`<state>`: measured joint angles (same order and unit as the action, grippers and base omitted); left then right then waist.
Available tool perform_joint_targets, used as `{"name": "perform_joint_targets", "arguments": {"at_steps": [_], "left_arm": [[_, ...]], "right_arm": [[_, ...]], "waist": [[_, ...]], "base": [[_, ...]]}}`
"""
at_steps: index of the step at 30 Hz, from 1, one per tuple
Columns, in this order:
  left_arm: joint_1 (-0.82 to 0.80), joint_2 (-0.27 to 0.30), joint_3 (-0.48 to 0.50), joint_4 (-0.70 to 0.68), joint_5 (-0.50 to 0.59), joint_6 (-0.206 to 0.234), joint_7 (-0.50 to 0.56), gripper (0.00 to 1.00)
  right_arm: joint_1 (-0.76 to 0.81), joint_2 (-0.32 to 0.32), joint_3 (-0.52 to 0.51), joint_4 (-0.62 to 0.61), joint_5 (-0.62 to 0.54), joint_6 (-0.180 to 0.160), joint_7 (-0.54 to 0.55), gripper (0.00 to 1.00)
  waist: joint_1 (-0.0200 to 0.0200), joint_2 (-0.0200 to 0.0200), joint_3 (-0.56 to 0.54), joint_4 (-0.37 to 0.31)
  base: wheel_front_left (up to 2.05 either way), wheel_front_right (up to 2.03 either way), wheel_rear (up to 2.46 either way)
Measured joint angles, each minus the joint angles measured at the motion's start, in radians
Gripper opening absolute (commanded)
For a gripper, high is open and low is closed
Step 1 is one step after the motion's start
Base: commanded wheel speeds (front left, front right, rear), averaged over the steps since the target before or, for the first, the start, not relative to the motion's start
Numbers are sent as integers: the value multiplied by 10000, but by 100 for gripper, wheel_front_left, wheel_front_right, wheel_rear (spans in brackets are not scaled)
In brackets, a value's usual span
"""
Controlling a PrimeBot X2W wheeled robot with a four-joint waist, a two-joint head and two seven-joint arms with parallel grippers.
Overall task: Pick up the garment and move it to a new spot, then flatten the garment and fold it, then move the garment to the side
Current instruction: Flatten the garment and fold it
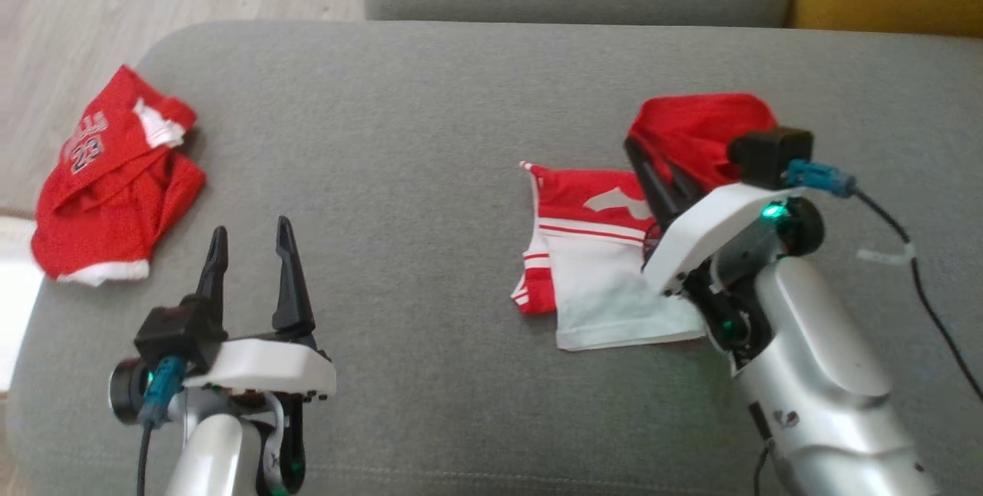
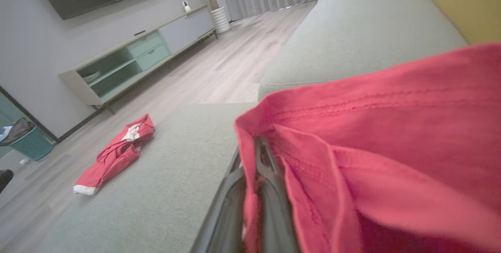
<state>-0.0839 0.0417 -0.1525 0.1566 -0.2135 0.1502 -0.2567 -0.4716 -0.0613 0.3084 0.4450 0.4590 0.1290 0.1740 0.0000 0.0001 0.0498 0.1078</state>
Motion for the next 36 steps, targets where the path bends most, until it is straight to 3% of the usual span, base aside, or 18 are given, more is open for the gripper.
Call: {"name": "perform_joint_targets", "arguments": {"at_steps": [16, 17, 18, 30, 36], "left_arm": [[-76, 6, -527, 102, -259, 79, 0, 100], [-90, 4, -585, 105, -286, 81, 0, 100], [-101, 2, -619, 109, -286, 81, 0, 100], [-246, 4, -617, 316, -286, 100, 0, 100], [-216, 4, -594, 307, -284, 98, 0, 100]], "right_arm": [[-739, -4, 1413, 3124, 1260, 0, -2023, 0], [-862, -6, 1473, 3321, 1360, 0, -2151, 14], [-983, -6, 1578, 3498, 1465, -2, -2295, 99], [-1774, -46, 3653, 3346, 3369, 0, -3145, 100], [-2420, -42, 3799, 3089, 3388, -2, -3540, 100]], "waist": [[0, 0, 582, 1223], [0, 0, 626, 1273], [0, 0, 669, 1317], [0, 0, 570, 1185], [0, 0, 241, 730]], "base": [[0, 0, 0], [0, 0, 0], [0, 0, 0], [0, 0, 0], [0, 0, 0]]}}
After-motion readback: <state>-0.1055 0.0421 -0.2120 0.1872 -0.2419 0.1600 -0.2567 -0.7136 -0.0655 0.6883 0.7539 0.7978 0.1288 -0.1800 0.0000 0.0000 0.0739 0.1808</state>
